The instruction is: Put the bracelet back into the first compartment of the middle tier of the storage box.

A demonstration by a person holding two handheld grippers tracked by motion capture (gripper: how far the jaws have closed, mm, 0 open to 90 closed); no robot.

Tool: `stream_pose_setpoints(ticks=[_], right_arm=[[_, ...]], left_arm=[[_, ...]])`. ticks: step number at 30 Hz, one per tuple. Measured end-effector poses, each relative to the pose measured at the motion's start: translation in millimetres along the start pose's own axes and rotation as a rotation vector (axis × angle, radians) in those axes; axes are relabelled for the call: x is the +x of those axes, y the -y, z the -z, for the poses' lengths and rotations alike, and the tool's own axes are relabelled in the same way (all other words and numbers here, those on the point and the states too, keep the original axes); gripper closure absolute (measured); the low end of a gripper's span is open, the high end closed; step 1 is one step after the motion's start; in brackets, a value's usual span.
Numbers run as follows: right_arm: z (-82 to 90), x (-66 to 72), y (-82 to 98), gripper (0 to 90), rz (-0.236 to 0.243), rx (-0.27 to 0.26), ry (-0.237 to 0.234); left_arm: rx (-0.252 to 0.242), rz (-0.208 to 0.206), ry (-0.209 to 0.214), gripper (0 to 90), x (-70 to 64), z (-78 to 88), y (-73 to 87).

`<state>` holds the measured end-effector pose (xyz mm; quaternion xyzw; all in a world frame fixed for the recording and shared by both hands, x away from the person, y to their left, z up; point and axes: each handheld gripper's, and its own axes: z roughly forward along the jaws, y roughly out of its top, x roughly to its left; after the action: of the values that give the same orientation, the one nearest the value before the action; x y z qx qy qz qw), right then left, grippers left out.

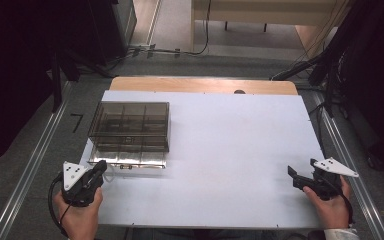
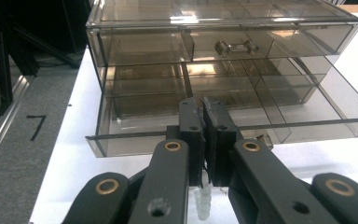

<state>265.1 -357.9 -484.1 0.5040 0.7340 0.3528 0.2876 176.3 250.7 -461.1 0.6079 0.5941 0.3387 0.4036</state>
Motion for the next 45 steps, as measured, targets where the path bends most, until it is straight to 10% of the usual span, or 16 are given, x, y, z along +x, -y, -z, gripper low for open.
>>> stream_pose_setpoints(ticks=[45], right_arm=[[-2.3,0.2,-0.3,14.0,0.004,0.006,0.002]], left_arm=[[-0.174,0.017,0.025,88.2,0.6,8.9,-13.1]])
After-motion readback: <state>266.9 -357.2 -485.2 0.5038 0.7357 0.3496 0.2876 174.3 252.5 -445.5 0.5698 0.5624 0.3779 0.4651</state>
